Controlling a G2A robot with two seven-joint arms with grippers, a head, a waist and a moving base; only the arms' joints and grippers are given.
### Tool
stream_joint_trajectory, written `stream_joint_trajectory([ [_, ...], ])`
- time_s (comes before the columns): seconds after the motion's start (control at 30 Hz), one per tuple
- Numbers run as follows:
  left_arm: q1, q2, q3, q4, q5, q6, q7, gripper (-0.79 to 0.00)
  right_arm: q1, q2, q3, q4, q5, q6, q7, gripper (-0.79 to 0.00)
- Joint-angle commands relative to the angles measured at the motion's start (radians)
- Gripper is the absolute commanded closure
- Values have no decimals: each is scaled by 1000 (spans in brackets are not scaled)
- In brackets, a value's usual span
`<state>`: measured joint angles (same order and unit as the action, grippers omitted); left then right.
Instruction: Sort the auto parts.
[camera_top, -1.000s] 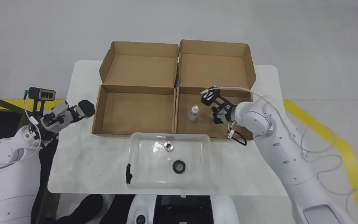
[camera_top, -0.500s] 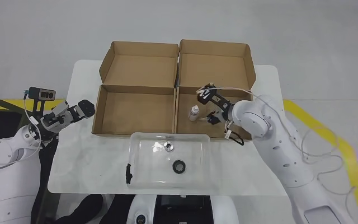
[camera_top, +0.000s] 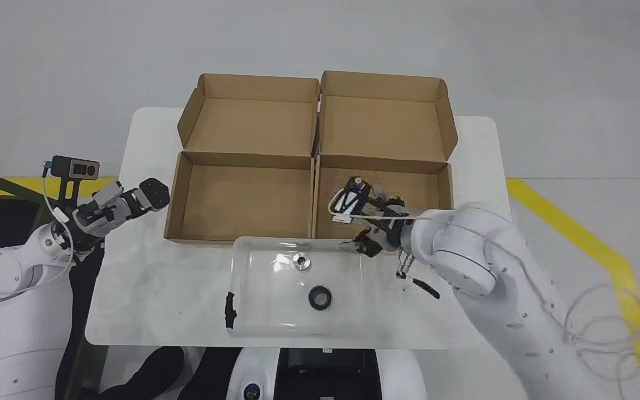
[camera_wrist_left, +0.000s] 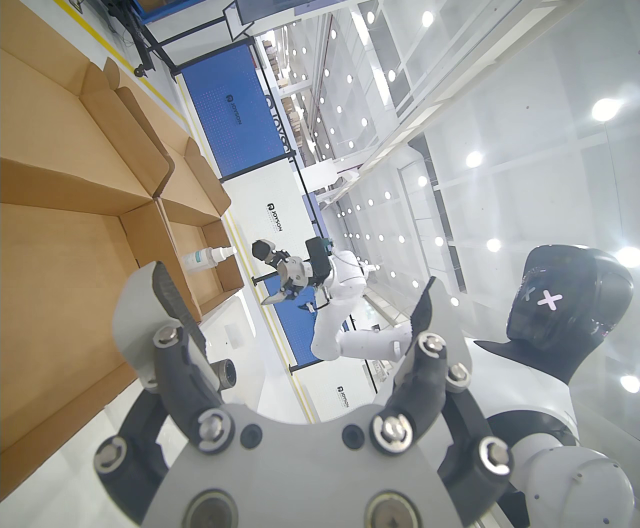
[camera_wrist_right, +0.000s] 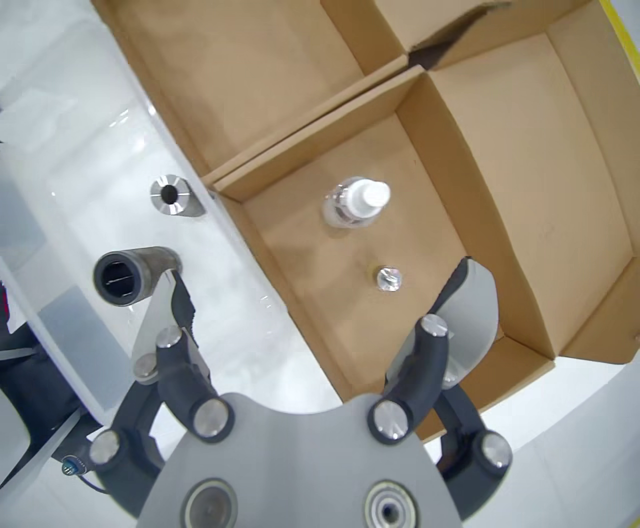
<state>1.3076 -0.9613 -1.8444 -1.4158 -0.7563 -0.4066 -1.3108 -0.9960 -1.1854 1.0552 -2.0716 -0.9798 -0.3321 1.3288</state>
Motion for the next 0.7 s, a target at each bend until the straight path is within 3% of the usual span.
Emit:
stream_joint_trajectory([
  [0.0, 0, 0, 0, 0, 0, 0, 0, -785, -18, 2, -15, -35, -4, -4, 5, -785],
  [0.3, 0, 0, 0, 0, 0, 0, 0, -785, -91, 7, -106, -136, -18, -38, 2, -785],
  [0.67, 0, 0, 0, 0, 0, 0, 0, -785, -148, 12, -171, -116, -48, -43, -52, -785],
])
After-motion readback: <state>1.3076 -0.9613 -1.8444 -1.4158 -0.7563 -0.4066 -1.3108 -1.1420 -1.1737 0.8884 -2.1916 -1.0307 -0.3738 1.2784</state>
